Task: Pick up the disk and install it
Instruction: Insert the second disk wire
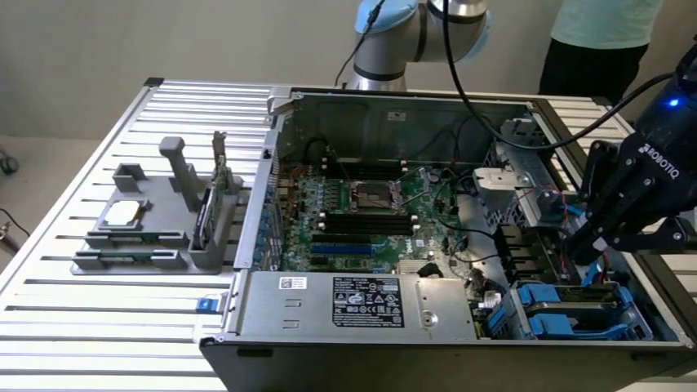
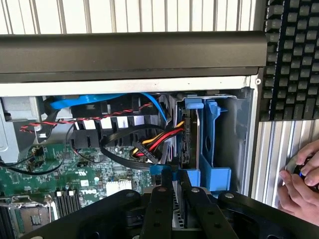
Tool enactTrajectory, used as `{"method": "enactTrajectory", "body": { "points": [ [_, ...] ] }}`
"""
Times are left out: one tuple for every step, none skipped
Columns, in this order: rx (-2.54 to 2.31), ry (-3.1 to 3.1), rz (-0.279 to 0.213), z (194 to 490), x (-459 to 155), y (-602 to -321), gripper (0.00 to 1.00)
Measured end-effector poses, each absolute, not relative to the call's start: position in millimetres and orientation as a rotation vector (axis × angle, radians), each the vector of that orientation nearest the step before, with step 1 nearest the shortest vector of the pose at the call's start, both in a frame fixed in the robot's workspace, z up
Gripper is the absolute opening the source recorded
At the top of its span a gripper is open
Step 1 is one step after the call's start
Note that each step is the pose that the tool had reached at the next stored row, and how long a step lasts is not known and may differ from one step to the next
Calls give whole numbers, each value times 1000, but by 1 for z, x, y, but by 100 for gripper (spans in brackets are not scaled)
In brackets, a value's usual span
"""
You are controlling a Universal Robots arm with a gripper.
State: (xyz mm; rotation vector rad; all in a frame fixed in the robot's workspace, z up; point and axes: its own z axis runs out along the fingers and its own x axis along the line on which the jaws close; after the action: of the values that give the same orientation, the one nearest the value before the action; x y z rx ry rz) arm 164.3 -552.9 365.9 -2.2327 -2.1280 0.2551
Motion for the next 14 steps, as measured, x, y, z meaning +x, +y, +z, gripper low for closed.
{"method": "enactTrajectory", "body": {
  "points": [
    [-2233, -2128, 255, 366, 164, -553, 16],
    [-2233, -2128, 255, 365, 164, -553, 16],
    [-2233, -2128, 255, 365, 164, -553, 16],
    [-2233, -2128, 255, 365, 164, -553, 16],
    [-2232, -2128, 255, 364, 164, -553, 16],
    [-2233, -2128, 255, 364, 164, -553, 16],
    [-2233, -2128, 255, 364, 164, -553, 16],
    [-2232, -2128, 255, 363, 164, -554, 16],
    [-2232, -2128, 256, 362, 164, -554, 16],
    [-2232, -2127, 257, 361, 164, -555, 16],
    [-2231, -2126, 259, 359, 164, -556, 16],
    [-2230, -2126, 260, 358, 164, -556, 16],
    [-2229, -2125, 262, 356, 164, -557, 16],
    [-2228, -2125, 263, 355, 164, -558, 16]
  ]
}}
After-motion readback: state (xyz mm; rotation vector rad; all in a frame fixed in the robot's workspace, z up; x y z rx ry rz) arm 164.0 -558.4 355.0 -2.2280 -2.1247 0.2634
